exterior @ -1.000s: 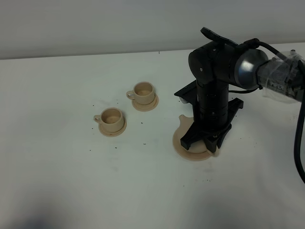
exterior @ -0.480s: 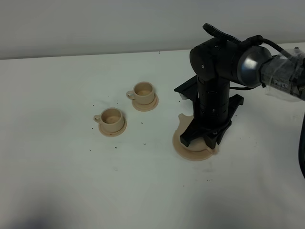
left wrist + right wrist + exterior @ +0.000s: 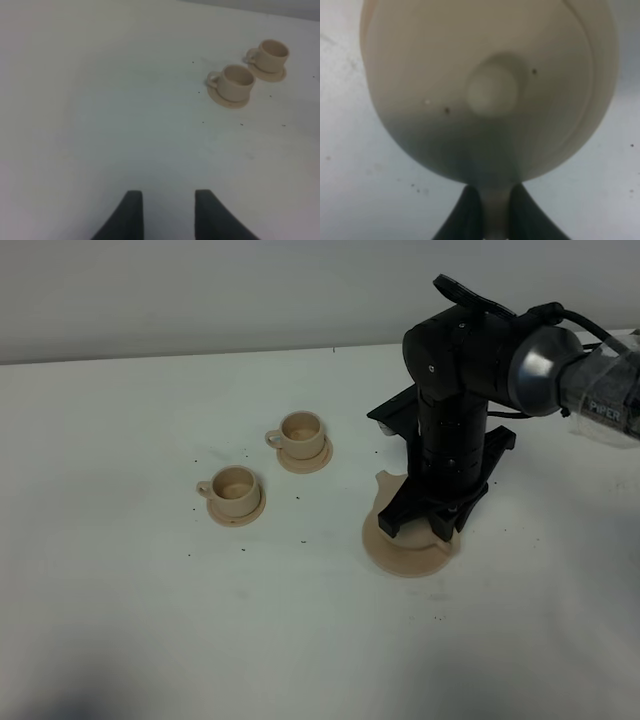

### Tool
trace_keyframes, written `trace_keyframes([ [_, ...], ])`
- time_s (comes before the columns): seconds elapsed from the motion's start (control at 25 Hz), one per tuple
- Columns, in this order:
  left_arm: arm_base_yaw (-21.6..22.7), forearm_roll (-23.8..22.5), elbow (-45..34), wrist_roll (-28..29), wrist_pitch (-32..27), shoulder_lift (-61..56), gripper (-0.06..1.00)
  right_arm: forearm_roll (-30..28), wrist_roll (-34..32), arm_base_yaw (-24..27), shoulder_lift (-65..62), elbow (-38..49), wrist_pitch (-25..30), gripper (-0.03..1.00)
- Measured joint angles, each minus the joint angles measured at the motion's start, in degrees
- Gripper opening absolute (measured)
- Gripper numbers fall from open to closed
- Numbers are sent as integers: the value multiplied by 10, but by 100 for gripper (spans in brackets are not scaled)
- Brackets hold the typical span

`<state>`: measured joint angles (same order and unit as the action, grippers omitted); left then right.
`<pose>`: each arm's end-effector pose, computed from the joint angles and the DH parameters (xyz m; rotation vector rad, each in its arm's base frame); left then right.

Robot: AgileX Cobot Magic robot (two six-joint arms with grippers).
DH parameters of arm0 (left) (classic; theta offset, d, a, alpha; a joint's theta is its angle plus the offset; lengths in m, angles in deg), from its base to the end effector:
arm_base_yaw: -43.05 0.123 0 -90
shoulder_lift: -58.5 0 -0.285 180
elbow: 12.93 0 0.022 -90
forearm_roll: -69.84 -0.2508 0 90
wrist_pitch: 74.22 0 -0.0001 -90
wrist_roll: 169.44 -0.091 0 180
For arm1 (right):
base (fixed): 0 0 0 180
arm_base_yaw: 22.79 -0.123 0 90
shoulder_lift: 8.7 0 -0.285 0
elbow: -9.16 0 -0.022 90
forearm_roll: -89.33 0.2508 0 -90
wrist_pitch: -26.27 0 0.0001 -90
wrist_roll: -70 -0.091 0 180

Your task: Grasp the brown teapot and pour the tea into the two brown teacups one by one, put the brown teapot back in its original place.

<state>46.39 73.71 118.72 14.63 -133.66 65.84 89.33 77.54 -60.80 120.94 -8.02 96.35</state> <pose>-0.0053 -0.0056 0.2804 -0.1272 2.0047 -0.0885 0.3292 0.2573 0.1761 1.1996 -2.8572 0.0181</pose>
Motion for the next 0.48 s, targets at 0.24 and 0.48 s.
trace_keyframes([
  [0.24, 0, 0, 0, 0, 0, 0, 28, 0, -2, 0, -1, 0, -1, 11],
  [0.48, 0, 0, 0, 0, 0, 0, 28, 0, -1, 0, -24, 0, -1, 11],
])
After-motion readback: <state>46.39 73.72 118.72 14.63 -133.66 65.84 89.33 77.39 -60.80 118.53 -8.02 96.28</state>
